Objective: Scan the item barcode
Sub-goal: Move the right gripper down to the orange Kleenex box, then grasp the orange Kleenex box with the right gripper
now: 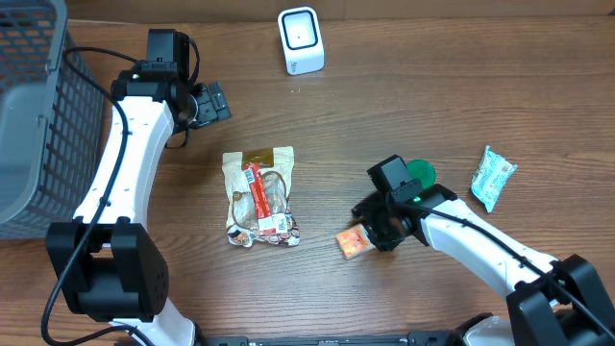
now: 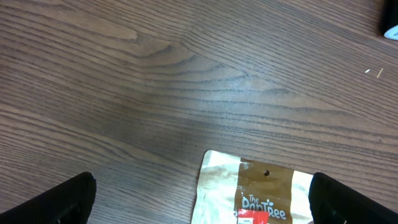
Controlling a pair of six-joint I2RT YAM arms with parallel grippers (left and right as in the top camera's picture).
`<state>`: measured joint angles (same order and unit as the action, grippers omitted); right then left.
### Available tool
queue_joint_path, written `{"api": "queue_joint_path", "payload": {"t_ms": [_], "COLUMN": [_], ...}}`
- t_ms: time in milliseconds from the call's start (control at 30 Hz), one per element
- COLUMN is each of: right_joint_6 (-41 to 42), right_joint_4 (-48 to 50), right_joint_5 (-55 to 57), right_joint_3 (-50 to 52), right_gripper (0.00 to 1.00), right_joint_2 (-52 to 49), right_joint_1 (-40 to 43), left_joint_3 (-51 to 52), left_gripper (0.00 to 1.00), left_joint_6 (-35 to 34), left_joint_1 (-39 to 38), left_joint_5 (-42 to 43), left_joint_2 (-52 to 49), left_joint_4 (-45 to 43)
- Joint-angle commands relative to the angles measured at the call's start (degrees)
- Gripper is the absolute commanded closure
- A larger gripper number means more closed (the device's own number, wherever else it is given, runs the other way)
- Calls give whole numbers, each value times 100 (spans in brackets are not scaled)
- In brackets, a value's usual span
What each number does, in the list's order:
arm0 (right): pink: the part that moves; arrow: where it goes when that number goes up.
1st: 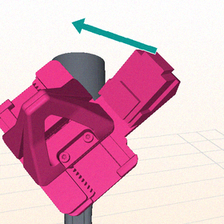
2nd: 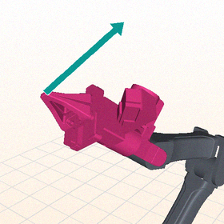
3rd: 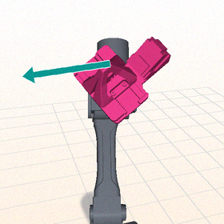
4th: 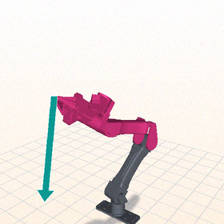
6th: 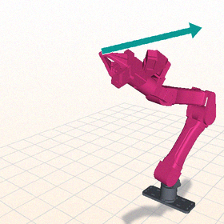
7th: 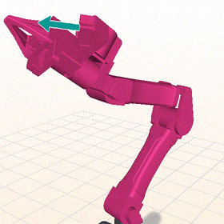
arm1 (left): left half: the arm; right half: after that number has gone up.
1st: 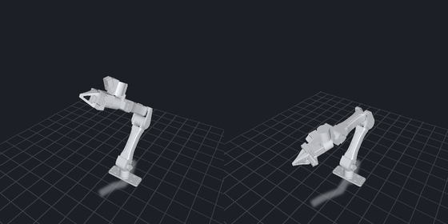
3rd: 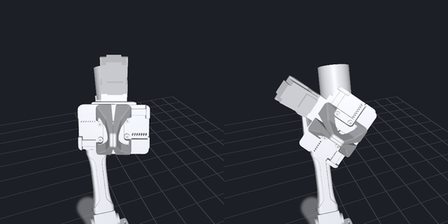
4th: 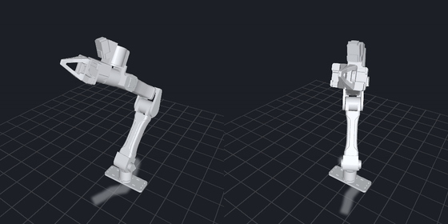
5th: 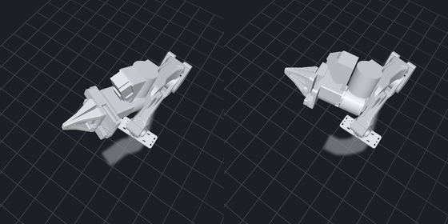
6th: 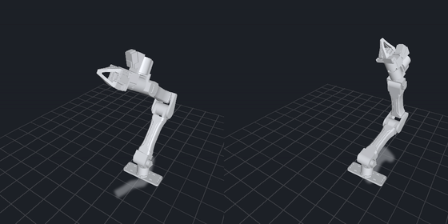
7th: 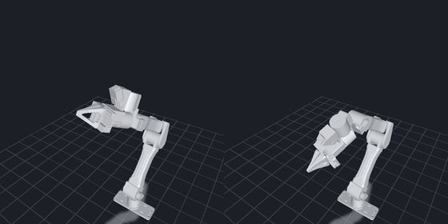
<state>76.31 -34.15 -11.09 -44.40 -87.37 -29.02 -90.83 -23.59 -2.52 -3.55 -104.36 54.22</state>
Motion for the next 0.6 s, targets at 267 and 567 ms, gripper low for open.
{"api": "queue_joint_path", "payload": {"t_ms": [267, 567], "right_joint_6": [-1757, -3084], "right_joint_4": [1152, -476], "right_joint_5": [498, 990], "right_joint_3": [44, -1508], "right_gripper": [37, 37], "right_joint_2": [52, 55], "right_joint_1": [-435, -278], "left_joint_3": [-125, -125], "left_gripper": [0, 0], "left_joint_6": [-42, -42], "left_joint_1": [-17, -17], "left_joint_5": [42, 42], "left_joint_2": [96, 96], "left_joint_4": [-11, -11]}}
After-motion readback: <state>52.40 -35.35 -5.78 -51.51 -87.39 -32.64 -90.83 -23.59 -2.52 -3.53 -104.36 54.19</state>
